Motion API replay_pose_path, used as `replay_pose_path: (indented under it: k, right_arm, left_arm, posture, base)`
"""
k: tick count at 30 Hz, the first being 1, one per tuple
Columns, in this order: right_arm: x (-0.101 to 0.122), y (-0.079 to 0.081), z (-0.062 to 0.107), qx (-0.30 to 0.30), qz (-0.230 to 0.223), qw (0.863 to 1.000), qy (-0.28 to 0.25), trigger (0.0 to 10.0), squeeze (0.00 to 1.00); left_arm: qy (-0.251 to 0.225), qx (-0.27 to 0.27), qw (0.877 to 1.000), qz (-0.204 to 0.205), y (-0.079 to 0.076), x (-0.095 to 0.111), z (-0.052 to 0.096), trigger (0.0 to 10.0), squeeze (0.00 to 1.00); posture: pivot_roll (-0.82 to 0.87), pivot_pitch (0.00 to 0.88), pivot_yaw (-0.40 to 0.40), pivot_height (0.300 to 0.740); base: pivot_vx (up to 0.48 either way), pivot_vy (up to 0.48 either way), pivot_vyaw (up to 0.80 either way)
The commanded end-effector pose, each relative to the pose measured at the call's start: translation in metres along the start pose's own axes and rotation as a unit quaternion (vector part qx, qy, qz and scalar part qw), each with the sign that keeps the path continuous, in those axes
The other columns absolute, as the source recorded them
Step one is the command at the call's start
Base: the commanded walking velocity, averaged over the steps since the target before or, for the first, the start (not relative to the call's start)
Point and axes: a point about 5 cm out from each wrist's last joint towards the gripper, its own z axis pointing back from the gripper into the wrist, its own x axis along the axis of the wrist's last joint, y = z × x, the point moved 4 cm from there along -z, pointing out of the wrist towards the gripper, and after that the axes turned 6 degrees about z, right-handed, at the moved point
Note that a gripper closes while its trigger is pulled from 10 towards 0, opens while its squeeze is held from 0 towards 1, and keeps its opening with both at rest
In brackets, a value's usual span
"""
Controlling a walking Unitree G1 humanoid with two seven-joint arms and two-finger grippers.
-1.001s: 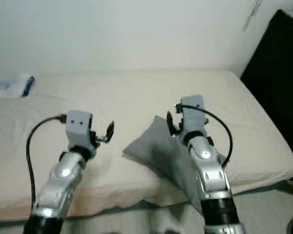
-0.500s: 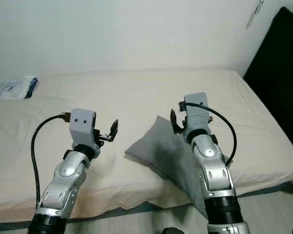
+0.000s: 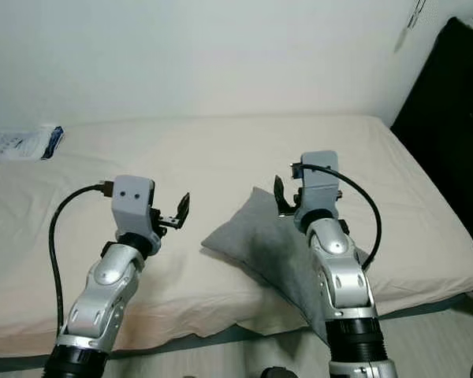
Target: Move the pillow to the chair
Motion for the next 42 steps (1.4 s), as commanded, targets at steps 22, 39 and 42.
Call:
replay_pose_path:
  k: [22, 39, 42]
  right_arm:
    - [0.0030, 0.0096, -0.0015, 0.021, 0.004, 1.000, -0.009, 10.0, 0.00]
    - [0.0009, 0.0021, -0.0019, 0.006, -0.008, 1.000, -0.008, 10.0, 0.00]
    - [-0.0027, 0.0054, -0.0047, 0.013, 0.001, 1.000, 0.004, 10.0, 0.00]
  left_arm:
    - [0.013, 0.000, 1.000, -0.014, 0.0029, -0.0042, 0.0003, 10.0, 0.00]
    - [0.013, -0.013, 1.000, -0.017, -0.0003, -0.0042, 0.0022, 10.0, 0.00]
    - [0.017, -0.013, 1.000, -0.018, 0.0006, -0.0060, 0.0015, 10.0, 0.00]
  posture:
    - [-0.04, 0.116, -0.023, 0.616]
    - [-0.03, 0.089, -0.016, 0.591]
    - [-0.03, 0.088, -0.018, 0.586]
  base:
    - [0.000, 0.000, 0.00]
    - [0.000, 0.000, 0.00]
    - [0.000, 0.000, 0.00]
